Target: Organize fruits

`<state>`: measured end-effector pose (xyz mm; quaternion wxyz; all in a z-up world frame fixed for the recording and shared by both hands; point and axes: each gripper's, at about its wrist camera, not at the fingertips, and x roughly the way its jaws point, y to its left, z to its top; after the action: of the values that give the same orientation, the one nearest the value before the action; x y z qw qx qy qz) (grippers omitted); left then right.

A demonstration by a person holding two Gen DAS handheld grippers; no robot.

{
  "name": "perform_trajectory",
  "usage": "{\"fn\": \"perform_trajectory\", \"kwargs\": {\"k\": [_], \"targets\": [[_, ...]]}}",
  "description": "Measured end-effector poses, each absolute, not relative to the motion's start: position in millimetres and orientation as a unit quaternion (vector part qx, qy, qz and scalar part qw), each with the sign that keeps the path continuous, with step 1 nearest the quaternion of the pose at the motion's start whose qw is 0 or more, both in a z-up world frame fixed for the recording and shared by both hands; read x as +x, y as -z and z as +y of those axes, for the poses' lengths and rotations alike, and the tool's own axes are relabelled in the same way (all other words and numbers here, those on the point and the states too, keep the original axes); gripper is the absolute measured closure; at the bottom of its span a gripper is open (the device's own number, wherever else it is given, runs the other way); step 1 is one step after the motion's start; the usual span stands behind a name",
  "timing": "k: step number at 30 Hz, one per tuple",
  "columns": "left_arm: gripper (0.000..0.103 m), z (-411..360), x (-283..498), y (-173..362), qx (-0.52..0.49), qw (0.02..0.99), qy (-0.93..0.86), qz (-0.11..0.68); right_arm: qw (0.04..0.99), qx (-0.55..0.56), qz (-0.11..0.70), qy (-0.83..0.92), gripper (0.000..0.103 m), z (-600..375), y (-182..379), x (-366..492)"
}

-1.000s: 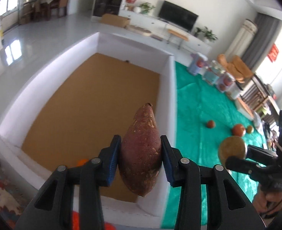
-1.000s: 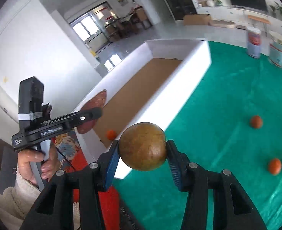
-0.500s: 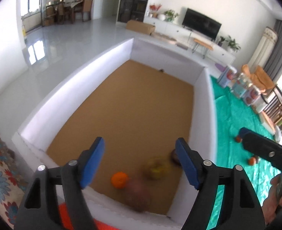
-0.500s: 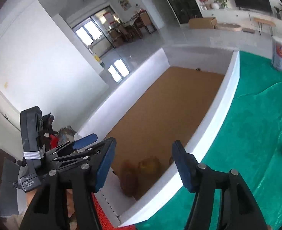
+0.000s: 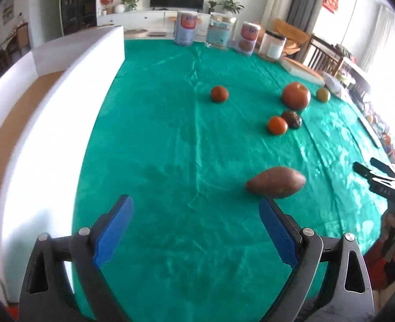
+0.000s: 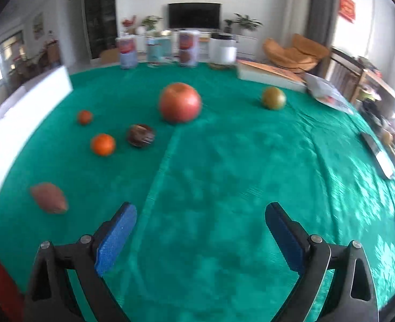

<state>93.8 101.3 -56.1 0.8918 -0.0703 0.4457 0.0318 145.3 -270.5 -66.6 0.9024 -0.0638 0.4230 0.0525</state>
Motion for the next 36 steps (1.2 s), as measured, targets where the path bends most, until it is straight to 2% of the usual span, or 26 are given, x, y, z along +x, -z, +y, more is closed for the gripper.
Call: {"fn": "perform_trajectory", "kwargs": {"k": [5, 8, 11, 13, 17, 36], "targets": [[0.008, 111, 112, 84, -0.048, 0.894, -0.077, 0.44, 0.9, -0.024, 0.435, -0.006, 0.007, -310, 85, 137], [0.008, 116, 124, 92, -0.039, 0.894, -0.097, 0.435, 0.906, -0.021, 0.424, 0.0, 0.007, -294, 89, 148], [0.008, 119, 138, 102, -0.024, 0.888, -0.105, 0.447, 0.894, -0.022, 0.448, 0.002, 0.007, -286, 100, 163], [0.008, 121, 141, 102, -0.028, 0.889, -0.106, 0.444, 0.892, -0.008, 0.453, 0.0, 0.005, -287, 102, 160], [0.0, 128, 147, 104, -0.047, 0.884, -0.109, 0.453, 0.888, 0.004, 0.46, 0.005, 0.0, -290, 106, 162], [0.0, 128, 145, 104, -0.044, 0.885, -0.108, 0.45, 0.888, 0.004, 0.459, 0.006, 0.0, -290, 107, 163]]}}
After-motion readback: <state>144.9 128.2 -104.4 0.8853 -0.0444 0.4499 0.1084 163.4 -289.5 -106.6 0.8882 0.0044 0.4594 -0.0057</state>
